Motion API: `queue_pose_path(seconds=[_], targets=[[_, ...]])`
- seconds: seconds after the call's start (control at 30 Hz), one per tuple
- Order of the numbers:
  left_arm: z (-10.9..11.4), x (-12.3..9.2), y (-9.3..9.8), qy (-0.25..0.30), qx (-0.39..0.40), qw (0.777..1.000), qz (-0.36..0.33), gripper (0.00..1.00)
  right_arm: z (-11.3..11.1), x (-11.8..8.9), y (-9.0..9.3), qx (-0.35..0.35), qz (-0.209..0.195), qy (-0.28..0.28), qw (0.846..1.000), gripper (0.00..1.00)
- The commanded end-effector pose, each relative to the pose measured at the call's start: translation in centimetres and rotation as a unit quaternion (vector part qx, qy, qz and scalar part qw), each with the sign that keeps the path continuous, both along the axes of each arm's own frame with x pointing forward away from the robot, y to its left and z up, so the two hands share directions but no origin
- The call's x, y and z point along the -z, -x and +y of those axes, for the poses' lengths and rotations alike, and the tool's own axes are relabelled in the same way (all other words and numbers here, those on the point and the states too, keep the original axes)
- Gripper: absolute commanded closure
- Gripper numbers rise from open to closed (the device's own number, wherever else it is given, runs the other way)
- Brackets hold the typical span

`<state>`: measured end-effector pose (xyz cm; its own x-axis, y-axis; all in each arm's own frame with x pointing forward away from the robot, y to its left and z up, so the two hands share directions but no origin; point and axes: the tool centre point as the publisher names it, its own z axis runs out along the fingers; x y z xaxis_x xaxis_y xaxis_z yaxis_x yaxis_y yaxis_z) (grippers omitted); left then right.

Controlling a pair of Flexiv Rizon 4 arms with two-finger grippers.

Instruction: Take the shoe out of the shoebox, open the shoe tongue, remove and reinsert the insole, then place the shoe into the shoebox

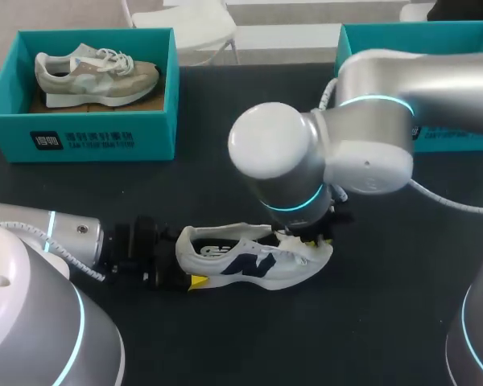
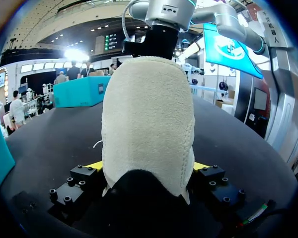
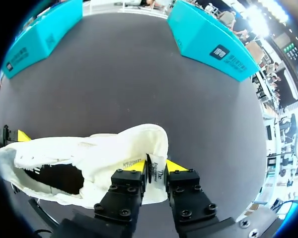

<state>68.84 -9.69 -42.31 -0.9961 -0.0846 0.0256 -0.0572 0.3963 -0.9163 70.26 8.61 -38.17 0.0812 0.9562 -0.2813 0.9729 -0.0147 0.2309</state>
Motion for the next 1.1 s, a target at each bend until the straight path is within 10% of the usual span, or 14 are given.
queue_pose_path(seconds=[0.03, 0.23, 0.57, 0.8, 1.1], targets=[[-0.1, 0.4, 0.4, -0.002, -0.001, 1.000, 0.000, 1.00, 0.2, 2.1, 0.1, 0.189, -0.052, -0.039, 0.980, 0.61], [-0.1, 0.4, 0.4, -0.002, -0.001, 1.000, 0.000, 1.00, 0.1, -1.1, 0.6, 0.191, -0.083, -0.025, 0.978, 0.00], [-0.1, 0.4, 0.4, -0.002, -0.001, 1.000, 0.000, 1.00, 4.3, -8.5, -0.2, 0.036, -0.138, -0.065, 0.988, 0.00], [-0.1, 0.4, 0.4, -0.002, -0.001, 1.000, 0.000, 1.00, 8.5, -11.7, -0.7, -0.234, -0.073, -0.060, 0.968, 0.00], [-0.1, 0.4, 0.4, -0.002, -0.001, 1.000, 0.000, 1.00, 11.9, -13.8, -0.3, -0.381, 0.034, -0.014, 0.924, 0.00]])
